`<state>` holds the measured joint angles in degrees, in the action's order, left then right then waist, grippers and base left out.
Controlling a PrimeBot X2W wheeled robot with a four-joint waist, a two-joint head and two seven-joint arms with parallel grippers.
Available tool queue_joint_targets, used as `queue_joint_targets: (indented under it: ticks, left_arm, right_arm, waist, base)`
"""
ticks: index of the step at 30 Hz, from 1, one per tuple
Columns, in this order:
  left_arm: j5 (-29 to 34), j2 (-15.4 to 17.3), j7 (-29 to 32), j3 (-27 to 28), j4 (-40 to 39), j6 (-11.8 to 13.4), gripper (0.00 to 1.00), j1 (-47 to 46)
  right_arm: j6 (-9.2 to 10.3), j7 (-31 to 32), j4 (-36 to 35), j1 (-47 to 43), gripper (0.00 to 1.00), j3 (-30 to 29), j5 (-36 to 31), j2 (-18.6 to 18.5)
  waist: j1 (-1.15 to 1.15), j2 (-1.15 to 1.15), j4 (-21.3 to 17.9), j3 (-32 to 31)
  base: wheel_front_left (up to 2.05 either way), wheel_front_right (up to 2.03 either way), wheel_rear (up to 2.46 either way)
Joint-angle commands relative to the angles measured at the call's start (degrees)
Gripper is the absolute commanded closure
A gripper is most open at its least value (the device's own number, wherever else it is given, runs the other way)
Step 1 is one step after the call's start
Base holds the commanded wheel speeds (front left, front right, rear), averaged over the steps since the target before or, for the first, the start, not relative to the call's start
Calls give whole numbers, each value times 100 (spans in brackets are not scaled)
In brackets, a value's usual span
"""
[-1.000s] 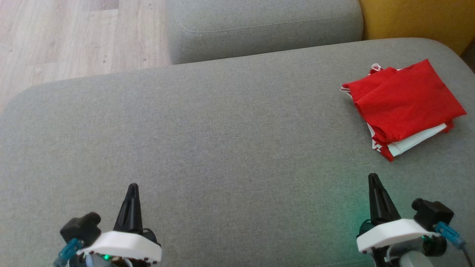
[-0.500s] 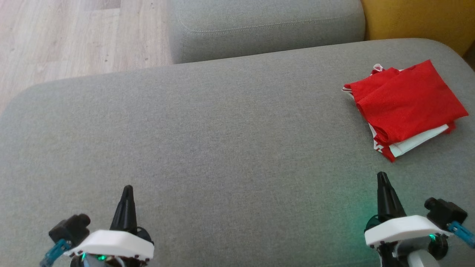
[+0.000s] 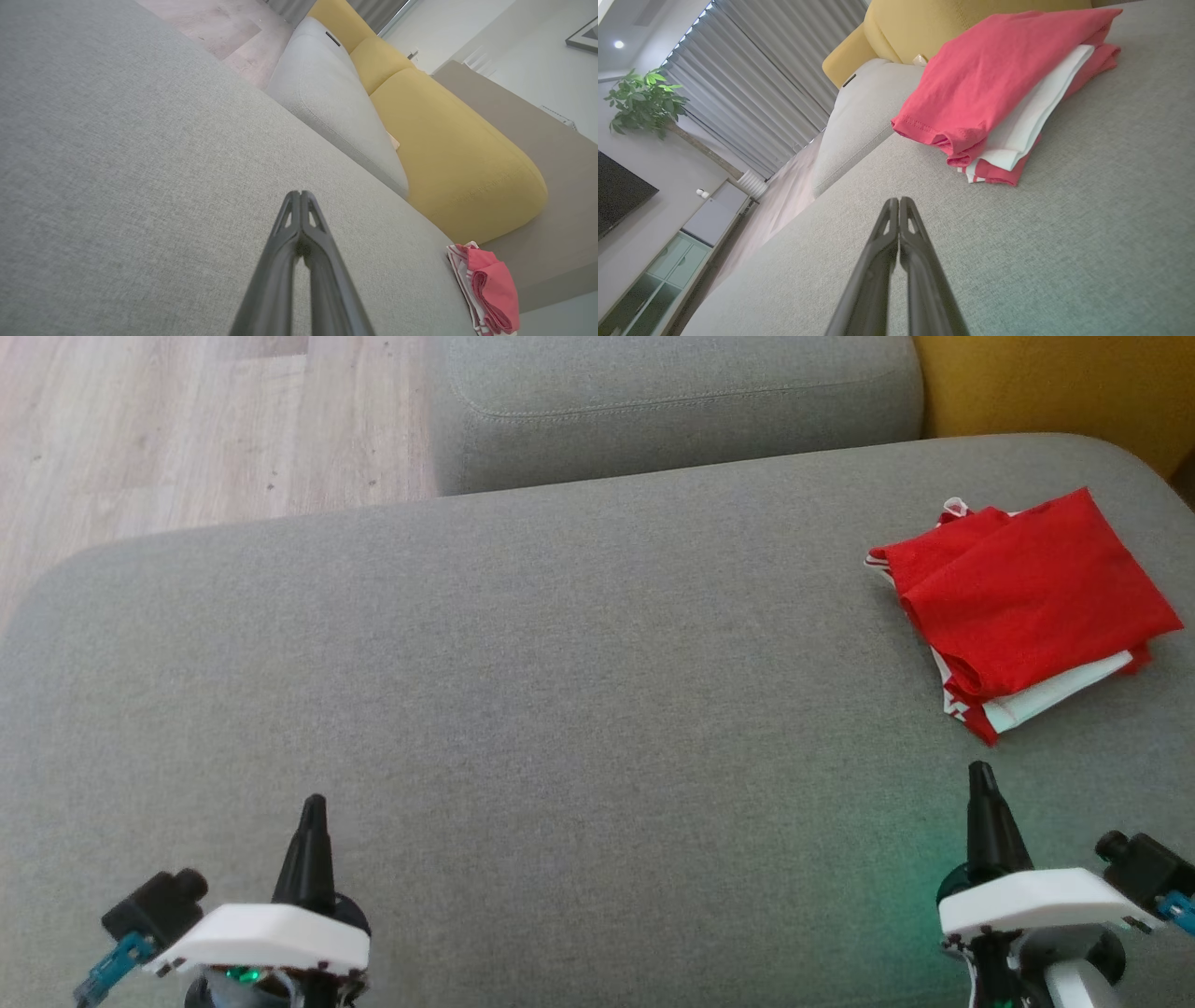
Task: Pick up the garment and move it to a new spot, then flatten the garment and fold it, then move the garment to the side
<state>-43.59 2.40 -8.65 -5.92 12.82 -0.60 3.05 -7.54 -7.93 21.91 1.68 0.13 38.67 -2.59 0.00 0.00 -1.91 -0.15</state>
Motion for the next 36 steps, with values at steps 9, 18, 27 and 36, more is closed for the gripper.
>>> queue_joint_targets:
  ticks: [9,18,27,36]
  left_arm:
    - [-588,67,162,246,-142,-124,100,-370]
    - [-1158,75,327,361,-108,-198,100,-441]
    - [-1670,81,477,468,-77,-264,100,-505]
    - [-2122,86,611,563,-50,-323,100,-562]
  right_arm:
    - [2,177,-283,294,100,-62,647,-21]
    - [3,342,-349,314,100,-140,1263,-23]
    - [3,490,-409,333,100,-211,1816,-24]
    - [3,622,-462,349,100,-274,2306,-26]
  waist:
    - [0,0,20,3]
    - [0,0,43,7]
    - [0,0,63,11]
    - [0,0,81,14]
  base:
    - [0,0,0]
    - [0,0,0]
    - [0,0,0]
    - [0,0,0]
